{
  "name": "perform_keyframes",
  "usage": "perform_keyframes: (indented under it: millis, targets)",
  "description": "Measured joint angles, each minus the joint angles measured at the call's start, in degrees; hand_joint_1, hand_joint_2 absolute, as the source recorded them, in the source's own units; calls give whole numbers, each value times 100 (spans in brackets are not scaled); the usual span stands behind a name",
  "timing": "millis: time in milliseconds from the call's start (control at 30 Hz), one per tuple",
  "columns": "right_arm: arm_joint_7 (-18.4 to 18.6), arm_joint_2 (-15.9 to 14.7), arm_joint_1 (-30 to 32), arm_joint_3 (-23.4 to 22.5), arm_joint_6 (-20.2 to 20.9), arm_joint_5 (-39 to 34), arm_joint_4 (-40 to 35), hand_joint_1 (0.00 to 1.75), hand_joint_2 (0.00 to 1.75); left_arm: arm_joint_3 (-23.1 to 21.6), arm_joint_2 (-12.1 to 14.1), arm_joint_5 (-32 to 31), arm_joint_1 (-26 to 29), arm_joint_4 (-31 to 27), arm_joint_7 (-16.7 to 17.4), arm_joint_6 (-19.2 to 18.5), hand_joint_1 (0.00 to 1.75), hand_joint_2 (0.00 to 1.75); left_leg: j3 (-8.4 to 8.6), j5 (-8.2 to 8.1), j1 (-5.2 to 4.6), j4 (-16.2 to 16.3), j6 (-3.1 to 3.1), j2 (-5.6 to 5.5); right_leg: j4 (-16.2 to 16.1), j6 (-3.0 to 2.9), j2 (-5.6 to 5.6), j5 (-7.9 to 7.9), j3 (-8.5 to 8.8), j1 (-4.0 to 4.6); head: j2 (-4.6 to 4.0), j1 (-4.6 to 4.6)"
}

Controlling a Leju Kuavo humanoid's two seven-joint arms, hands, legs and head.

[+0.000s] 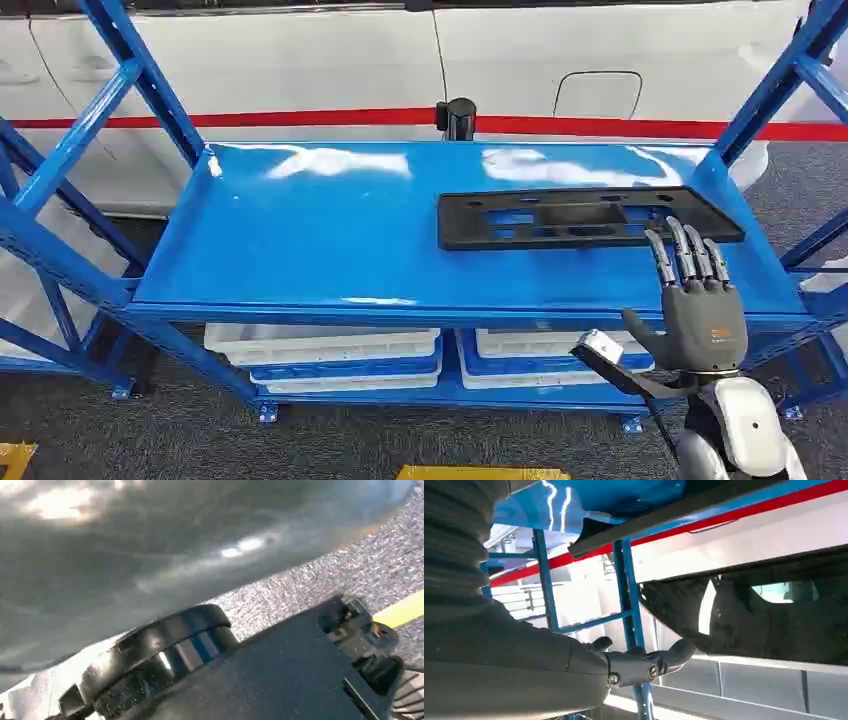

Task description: Take the parts from the cabinet and place them on the table.

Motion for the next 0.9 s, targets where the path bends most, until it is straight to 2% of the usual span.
perform_keyframes:
  millis: [33, 67, 100, 133, 167, 233, 267, 300, 333, 367, 400, 433, 467, 500, 533, 567, 600, 633, 700, 733, 767, 800, 833, 900]
  targets:
    - [-11, -2, 4, -2, 0, 2, -2, 0, 175, 0, 0, 2, -5, 0, 0, 0, 0, 0, 0, -40, 26, 33, -38, 6, -11, -65, 7, 3, 35, -30, 0, -15]
    - [-17, 0, 9, -2, 0, 2, -13, 0, 175, 0, 0, 2, -7, 0, 0, 0, 0, 0, -70, -150, 30, 225, -37, 15, -9, -93, 7, -15, 60, -26, 0, -28]
    - [-22, 0, 8, -6, 0, 2, -20, 0, 175, 0, 0, 4, -10, 0, 0, 0, 0, 0, -258, -343, 25, 612, -31, 12, -9, -126, 5, -32, 78, -9, 0, -39]
    - [-24, 2, 12, -7, 0, 2, -18, 0, 175, 0, 0, 11, -8, 0, 0, 0, 0, 0, -531, -555, 23, 1139, -27, 9, -8, -171, 2, -43, 95, 14, 0, -48]
    - [-24, 7, 21, -7, 0, 2, -17, 0, 175, 0, 0, 11, -5, 0, 0, 0, 0, 0, -722, -675, 23, 1481, -24, 9, -7, -191, 1, -56, 101, 33, 0, -50]
    - [-26, 15, 42, -7, 2, 4, -17, 0, 175, 0, 4, 11, 9, 0, 2, 0, 0, 0, -1028, -733, 23, 1943, -3, 9, -7, -218, 2, -75, 124, 70, 0, -50]
    - [-31, 20, 47, -7, 4, 4, -17, 0, 175, 0, 4, 11, 14, 0, 2, 0, 0, 0, -1067, -647, 20, 1938, 20, 9, -7, -233, 3, -85, 141, 87, 0, -46]
    - [-35, 26, 50, -7, 7, 6, -17, 0, 175, 0, 4, 11, 17, 2, 2, 0, 0, 0, -1038, -478, 14, 1786, 46, 9, -7, -250, 9, -99, 164, 99, 0, -50]
    - [-42, 35, 50, -7, 13, 7, -17, 0, 175, 0, 7, 11, 13, 0, 2, 0, 0, 0, -861, -136, 1, 1318, 97, 8, -7, -272, 24, -120, 209, 109, 0, -48]
    - [-46, 39, 49, -4, 18, 7, -17, 0, 175, 0, 7, 11, 9, 0, 2, 0, 0, 0, -636, 157, -20, 796, 150, 6, -8, -259, 34, -149, 254, 111, 0, -48]
    - [-52, 44, 51, 0, 26, 24, -17, 0, 175, 0, 9, 11, 11, 2, 2, 0, 0, 0, -448, 325, -44, 343, 201, 1, -12, -240, 42, -178, 272, 109, 0, -55]
    - [-52, 55, 49, 4, 33, 33, -18, 0, 175, 0, 15, 11, 8, 2, 4, 0, 0, 0, -352, 226, -71, 198, 175, 4, 10, -198, 53, -213, 270, 187, 0, -55]
    - [-55, 57, 55, 9, 33, 35, -17, 0, 175, -2, 15, 11, -6, 0, 7, 0, 0, 0, -374, 196, -79, 201, 146, 10, -4, -179, 51, -216, 248, 160, 0, -52]
    - [-57, 57, 56, 11, 33, 39, -17, 0, 175, -2, 15, 11, -5, 0, 9, 0, 0, 0, -387, 191, -100, 194, 155, 4, -24, -171, 48, -214, 248, 146, 0, -50]
    - [-61, 63, 57, 15, 33, 42, -18, 0, 175, 0, 15, 11, -2, 0, 11, 0, 0, 0, -387, 186, -116, 180, 175, -3, -52, -131, 44, -217, 261, 134, 0, -55]
    - [-66, 61, 56, 17, 33, 42, -24, 0, 175, 0, 15, 11, -3, 0, 11, 0, 0, 0, -325, 213, -85, 105, 208, -6, -53, -88, 32, -249, 272, 181, 0, -50]
    - [-66, 61, 58, 15, 33, 42, -31, 0, 175, 0, 13, 11, -3, 0, 11, 0, 0, 0, -286, 222, -73, 60, 232, -15, 90, -85, 11, -305, 202, 143, 0, -39]
    - [-66, 61, 41, 15, 33, 42, -31, 0, 175, 0, 11, 11, -7, 0, 11, 0, 0, 0, -271, 211, -69, 56, 265, -10, 361, -111, 11, -416, 58, 142, 0, -31]
    - [-66, 63, 49, 15, 33, 42, -28, 0, 175, 0, 4, 11, -14, 0, 11, 0, 0, 0, -263, 185, -72, 57, 300, -10, 1341, -141, 12, -726, -525, 139, 0, -22]
    - [-68, 68, 59, 20, 37, 50, -24, 0, 175, 0, 4, 11, -13, 0, 11, 0, 0, 0, -262, 170, -74, 59, 312, -11, 1708, -118, 12, -797, -779, 135, 0, -17]
    - [-72, 68, 60, 28, 46, 74, -17, 0, 175, 0, 4, 11, -11, 0, 13, 0, 0, 0, -251, 158, -74, 60, 309, -13, 1795, -77, 11, -754, -892, 130, 0, -17]
    - [-81, 72, 57, 41, 59, 111, -11, 0, 175, 0, 4, 11, -12, 0, 15, 0, 0, 0, -234, 145, -71, 60, 304, -18, 1661, -19, 10, -631, -884, 120, 0, -20]
    - [-94, 81, 46, 52, 77, 142, -7, 0, 175, 0, 2, 11, -13, 0, 15, 0, 0, 0, -201, 123, -64, 61, 289, -26, 1265, 69, 6, -391, -742, 101, 0, -13]
    - [-94, 116, 8, 98, 105, 258, 9, 0, 175, 0, -11, 11, -12, 0, 20, -2, 0, 0, -130, 71, -59, 64, 240, -34, 206, 200, -42, 87, -274, 58, 0, -11]
